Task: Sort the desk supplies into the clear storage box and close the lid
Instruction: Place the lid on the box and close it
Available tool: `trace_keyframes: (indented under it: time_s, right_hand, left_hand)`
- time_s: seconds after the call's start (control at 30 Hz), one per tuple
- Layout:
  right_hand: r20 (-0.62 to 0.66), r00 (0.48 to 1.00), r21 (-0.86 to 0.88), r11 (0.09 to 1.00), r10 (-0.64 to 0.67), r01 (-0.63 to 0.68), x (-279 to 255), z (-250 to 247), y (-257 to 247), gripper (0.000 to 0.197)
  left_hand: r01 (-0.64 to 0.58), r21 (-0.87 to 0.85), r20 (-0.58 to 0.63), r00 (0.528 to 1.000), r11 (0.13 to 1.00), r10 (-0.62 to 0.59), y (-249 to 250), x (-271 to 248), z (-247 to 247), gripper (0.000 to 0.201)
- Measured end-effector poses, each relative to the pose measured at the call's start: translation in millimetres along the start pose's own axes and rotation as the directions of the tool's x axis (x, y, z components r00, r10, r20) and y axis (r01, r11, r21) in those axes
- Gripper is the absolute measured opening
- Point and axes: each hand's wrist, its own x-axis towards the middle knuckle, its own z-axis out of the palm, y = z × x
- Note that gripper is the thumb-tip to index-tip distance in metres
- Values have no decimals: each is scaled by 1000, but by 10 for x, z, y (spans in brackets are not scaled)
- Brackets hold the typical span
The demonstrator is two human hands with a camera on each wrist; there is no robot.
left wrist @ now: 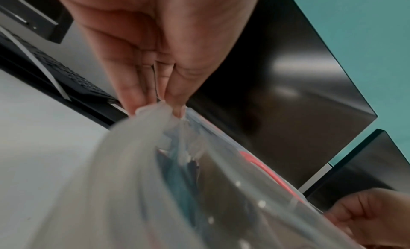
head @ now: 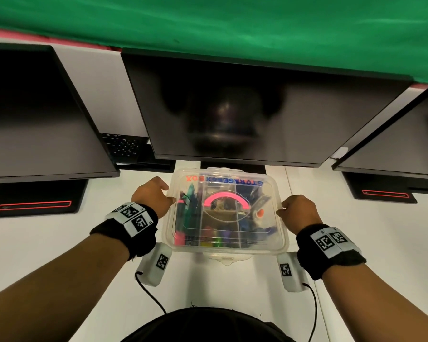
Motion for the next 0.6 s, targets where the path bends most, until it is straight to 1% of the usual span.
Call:
trace_keyframes:
  time_s: [0.13, 0.23, 0.3, 0.37, 0.43, 0.53, 0.6]
  right_hand:
    - [6, 1000, 2, 1000, 5, -5, -4, -4, -15, 25]
    - [13, 1000, 19, 1000, 2, -2, -36, 3, -5, 29]
    - [36, 999, 56, 998, -1, -1, -51, 12, 43, 35]
    - [75, 997, 159, 987, 11, -23, -51, 27, 101, 40]
    - [92, 995, 233, 971, 26, -47, -68, 49, 124, 41]
    - [91, 995, 227, 972, 35, -55, -82, 76, 104, 40]
    - [96, 994, 249, 966, 52, -74, -65, 82, 90, 39]
  left_hand:
    - [7, -6, -5, 1000, 1000, -7, -8, -24, 6, 32]
    - [-29, 33, 21, 999, 999, 28, -13, -35, 32, 36]
    - [-47, 99, 9, 999, 994, 46, -41, -32, 34, 45]
    - [-33, 109, -6, 999, 994, 34, -69, -32, 20, 49]
    - [-26, 69, 2, 1000, 997, 26, -80, -42, 25, 45]
    - [-18, 34, 13, 1000, 999, 17, -39, -65, 56, 36]
    - [6, 32, 9, 1000, 999, -7, -13, -70, 63, 36]
